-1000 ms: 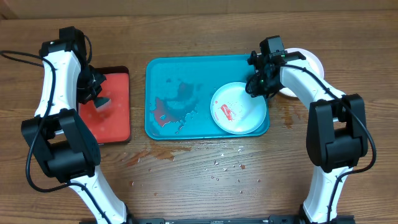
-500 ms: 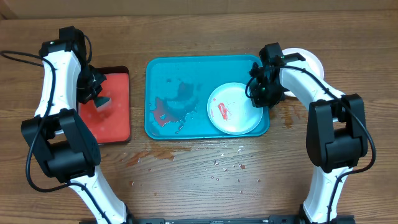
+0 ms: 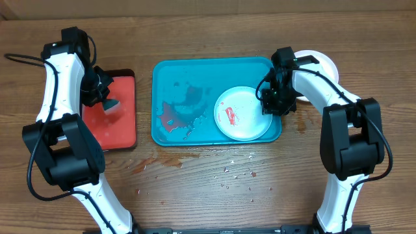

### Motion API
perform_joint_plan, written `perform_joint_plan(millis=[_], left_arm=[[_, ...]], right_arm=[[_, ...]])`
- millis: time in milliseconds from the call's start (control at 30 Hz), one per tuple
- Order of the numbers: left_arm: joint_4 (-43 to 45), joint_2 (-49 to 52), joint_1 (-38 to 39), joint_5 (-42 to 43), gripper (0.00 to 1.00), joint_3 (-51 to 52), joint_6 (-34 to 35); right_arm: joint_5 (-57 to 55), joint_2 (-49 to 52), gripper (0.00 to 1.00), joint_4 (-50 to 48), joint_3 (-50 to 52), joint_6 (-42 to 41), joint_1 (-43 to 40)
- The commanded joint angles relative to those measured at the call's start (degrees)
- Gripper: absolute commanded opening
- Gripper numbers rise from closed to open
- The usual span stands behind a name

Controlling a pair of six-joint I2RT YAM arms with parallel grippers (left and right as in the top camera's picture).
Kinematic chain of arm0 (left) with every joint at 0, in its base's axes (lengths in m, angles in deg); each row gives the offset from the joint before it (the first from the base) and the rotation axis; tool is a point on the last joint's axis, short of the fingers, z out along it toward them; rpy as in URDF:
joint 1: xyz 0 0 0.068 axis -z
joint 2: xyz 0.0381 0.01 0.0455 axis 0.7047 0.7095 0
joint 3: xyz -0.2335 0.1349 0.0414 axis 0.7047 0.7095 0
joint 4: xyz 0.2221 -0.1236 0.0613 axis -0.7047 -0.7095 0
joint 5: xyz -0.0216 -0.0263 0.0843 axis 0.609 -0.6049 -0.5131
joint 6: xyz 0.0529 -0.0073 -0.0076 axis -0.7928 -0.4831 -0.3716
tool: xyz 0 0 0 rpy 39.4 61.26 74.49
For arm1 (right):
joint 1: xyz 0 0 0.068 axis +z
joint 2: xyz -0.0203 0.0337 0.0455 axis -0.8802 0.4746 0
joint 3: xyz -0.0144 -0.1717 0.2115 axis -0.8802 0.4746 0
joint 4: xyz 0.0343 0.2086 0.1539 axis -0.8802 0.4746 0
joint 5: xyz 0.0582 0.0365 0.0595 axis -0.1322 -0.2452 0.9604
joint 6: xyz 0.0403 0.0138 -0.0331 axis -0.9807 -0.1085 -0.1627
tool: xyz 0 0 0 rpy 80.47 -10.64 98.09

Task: Clean dirty plates on tray and stack at the side
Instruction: 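Move the right gripper to the light-blue plate and grip its rim, then scrub the light-blue plate with the sponge in the left gripper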

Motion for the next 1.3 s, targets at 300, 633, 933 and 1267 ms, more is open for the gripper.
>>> perform_joint_plan(millis=[300, 633, 933, 1267], left_arm=[[3.7, -0.9, 1.2, 23.2, 0.04, 0.2, -20.5], [6.9, -0.9, 12.1, 27.2, 0.04, 0.2, -21.1], [11.7, -0.6, 25.5, 17.7, 0.04, 0.2, -14.4], [14.1, 2.9, 33.3, 11.5, 0.04, 0.2, -12.5]], right_arm=[[6.3, -0.4, 0.04, -10.8, 4.9, -9.4, 2.4], [4.3, 0.3, 0.04, -25.0, 5.0, -15.9, 10.7], [0.3, 3.3, 0.04, -28.8, 5.0, -21.0, 13.0], [-2.1, 2.9, 0.09, -26.3, 2.2, -21.7, 13.0]])
